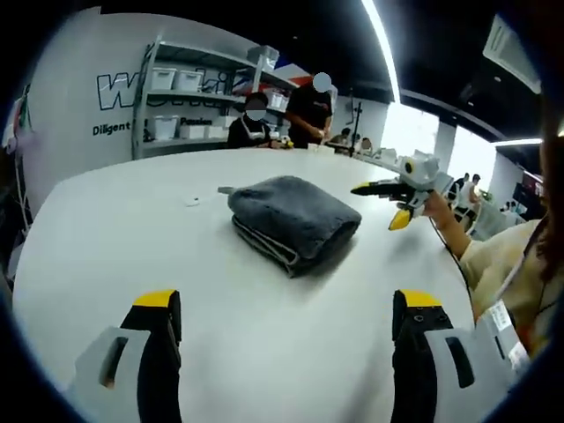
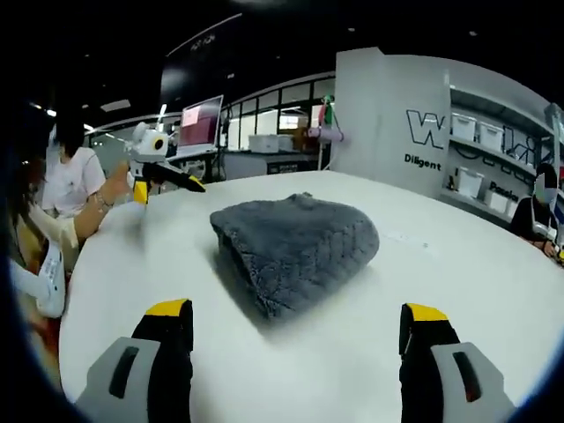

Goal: Fold the towel on the table until its edges align and the towel forms a compact rectangular stack.

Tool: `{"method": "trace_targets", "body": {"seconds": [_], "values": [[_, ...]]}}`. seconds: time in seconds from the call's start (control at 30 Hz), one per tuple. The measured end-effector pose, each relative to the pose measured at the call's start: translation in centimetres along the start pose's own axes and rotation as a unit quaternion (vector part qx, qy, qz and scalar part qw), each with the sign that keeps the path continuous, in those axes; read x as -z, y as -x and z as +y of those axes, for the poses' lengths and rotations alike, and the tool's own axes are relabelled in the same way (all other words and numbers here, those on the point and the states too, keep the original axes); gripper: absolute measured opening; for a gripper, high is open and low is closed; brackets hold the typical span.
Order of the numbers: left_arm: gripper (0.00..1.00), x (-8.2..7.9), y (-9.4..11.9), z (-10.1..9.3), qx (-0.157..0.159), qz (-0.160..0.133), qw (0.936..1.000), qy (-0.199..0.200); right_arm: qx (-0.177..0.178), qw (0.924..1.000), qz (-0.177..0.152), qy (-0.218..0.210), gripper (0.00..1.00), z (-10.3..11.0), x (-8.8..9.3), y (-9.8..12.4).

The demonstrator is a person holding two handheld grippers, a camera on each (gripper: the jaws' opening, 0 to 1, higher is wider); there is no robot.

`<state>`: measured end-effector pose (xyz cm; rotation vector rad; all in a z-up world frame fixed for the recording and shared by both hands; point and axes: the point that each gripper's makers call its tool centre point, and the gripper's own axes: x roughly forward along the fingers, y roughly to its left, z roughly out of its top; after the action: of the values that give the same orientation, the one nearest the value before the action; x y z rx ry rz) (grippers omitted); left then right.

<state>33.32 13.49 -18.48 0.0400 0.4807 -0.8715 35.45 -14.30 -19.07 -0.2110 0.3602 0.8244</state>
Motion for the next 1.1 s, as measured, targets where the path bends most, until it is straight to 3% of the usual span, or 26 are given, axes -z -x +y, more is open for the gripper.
{"method": "trace_targets", "body": {"seconds": [0.13, 0.53, 1.1], "values": [[0.99, 0.4, 0.0, 0.1, 0.003, 0.008, 1.0, 0.003, 0.002, 1.0, 0.006, -0.002, 1.0, -0.4, 0.5, -0.3], [0.98, -1.1, 0.7, -0.1, 0.013, -0.023, 0.9996, 0.009, 0.006, 0.9999, 0.002, -0.011, 1.0, -1.0, 0.5, 0.2], [0.97, -0.9, 1.0, 0.2, 0.017, -0.017, 0.9997, 0.012, 0.022, 0.9997, -0.007, -0.004, 1.0, -1.1, 0.1, 0.4]]}}
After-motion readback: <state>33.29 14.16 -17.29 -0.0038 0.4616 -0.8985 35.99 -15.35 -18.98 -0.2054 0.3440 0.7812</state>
